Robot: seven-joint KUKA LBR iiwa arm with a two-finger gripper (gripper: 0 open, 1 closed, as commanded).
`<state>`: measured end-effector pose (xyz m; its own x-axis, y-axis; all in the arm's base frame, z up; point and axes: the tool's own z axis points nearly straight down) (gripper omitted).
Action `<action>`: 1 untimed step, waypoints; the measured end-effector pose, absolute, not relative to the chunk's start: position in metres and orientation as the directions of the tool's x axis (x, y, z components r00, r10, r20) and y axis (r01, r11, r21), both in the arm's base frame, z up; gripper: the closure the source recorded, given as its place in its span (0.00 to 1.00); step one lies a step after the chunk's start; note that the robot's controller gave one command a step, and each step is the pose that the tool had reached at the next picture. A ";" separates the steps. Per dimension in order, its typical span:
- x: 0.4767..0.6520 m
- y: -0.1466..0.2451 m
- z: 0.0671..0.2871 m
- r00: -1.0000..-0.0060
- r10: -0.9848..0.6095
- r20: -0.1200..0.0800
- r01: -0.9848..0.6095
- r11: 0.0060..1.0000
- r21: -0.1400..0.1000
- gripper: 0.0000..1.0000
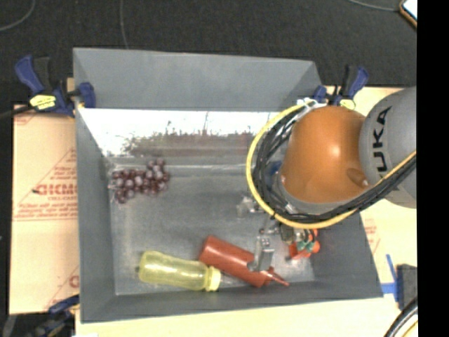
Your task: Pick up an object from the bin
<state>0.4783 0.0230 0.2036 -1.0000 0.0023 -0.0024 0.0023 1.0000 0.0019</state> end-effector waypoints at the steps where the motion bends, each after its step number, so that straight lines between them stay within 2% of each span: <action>1: 0.478 0.023 0.204 -1.000 0.002 -0.002 0.002 1.000 0.002 0.00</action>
Offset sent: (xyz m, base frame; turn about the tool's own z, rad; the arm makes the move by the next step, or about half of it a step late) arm 0.0041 -0.0095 -0.0153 -0.0567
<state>0.4783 0.0230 0.2036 -1.0000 0.0023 -0.0024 0.0023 1.0000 0.0019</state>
